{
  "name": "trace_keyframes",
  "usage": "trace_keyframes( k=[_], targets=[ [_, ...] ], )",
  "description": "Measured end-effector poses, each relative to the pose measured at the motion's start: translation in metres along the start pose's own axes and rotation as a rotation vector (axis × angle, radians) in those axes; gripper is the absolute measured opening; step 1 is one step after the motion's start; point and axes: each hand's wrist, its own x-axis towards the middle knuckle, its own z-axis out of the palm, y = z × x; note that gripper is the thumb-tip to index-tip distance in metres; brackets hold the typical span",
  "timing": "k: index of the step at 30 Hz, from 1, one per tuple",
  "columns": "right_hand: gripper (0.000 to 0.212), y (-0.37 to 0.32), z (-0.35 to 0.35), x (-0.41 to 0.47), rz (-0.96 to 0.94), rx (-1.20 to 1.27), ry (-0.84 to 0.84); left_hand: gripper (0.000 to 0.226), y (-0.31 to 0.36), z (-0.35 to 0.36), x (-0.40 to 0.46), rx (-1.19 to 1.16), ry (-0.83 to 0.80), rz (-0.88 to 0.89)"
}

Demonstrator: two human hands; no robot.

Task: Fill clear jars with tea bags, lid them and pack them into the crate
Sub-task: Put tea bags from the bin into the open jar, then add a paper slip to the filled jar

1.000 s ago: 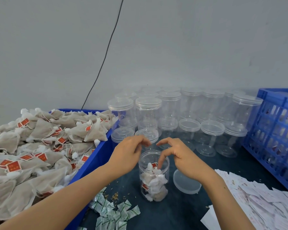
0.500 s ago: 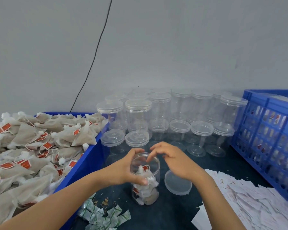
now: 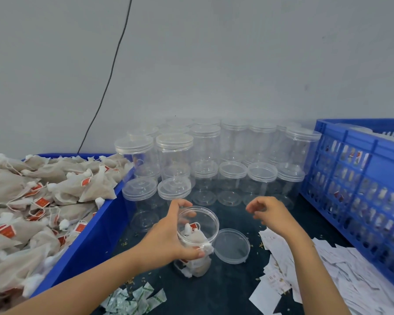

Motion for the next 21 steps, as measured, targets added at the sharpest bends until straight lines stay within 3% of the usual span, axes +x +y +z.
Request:
trace_keyframes(
  k=[5,11,13,17,21],
  targets=[
    [0.029,0.021,0.000,0.000,0.278,-0.241,-0.031,0.085,0.000,-0.001,0.001,0.039,-0.017,0.004],
    [0.079,0.024,0.004,-0.005,0.471,-0.353,-0.124,0.084,0.000,-0.002,0.002,0.062,-0.015,0.016],
    [0.069,0.023,0.005,-0.004,0.474,-0.336,-0.130,0.085,0.000,-0.001,0.002,0.061,-0.016,0.012],
    [0.030,0.024,0.006,-0.003,0.432,-0.323,-0.078,0.086,0.001,-0.001,0.002,0.068,-0.020,0.011],
    [0.026,0.027,0.003,0.001,0.397,-0.242,0.062,0.086,0.000,-0.001,0.002,0.076,-0.022,0.006]
  ],
)
